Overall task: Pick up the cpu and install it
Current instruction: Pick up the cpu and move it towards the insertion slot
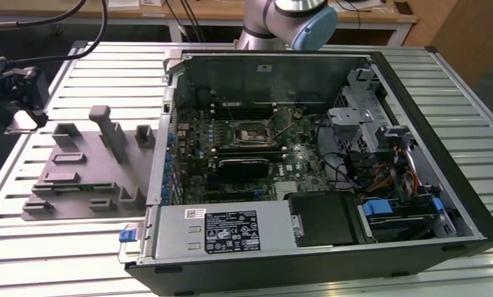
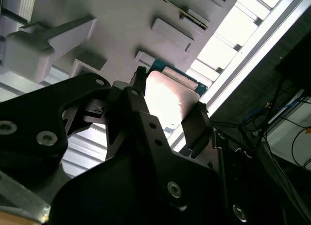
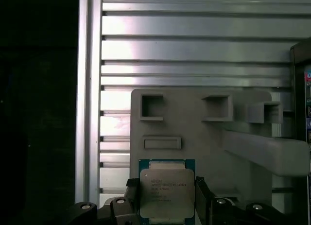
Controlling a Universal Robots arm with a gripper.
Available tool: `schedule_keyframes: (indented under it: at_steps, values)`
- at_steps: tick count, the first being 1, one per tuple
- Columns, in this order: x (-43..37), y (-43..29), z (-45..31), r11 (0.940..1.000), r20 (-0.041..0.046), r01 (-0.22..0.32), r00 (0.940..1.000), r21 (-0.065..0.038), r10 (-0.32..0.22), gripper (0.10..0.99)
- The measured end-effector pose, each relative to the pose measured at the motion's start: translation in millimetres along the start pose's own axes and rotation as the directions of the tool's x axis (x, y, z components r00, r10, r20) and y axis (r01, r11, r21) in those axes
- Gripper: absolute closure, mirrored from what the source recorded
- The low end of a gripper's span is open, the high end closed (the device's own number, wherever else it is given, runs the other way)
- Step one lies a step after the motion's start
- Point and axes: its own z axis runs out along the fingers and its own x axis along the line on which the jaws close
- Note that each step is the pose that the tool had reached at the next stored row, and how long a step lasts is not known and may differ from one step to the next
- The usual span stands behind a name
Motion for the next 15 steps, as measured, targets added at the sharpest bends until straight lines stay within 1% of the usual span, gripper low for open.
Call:
schedule_keyframes:
  at_steps: [7, 15]
  values:
    - [-0.2, 0.6, -13.0, 1.0000, 0.0000, 0.000, 1.0000, 0.000, 0.000, 0.545]
    - [-0.3, 1.1, -25.7, 1.0000, 0.0000, 0.000, 1.0000, -0.001, 0.000, 0.545]
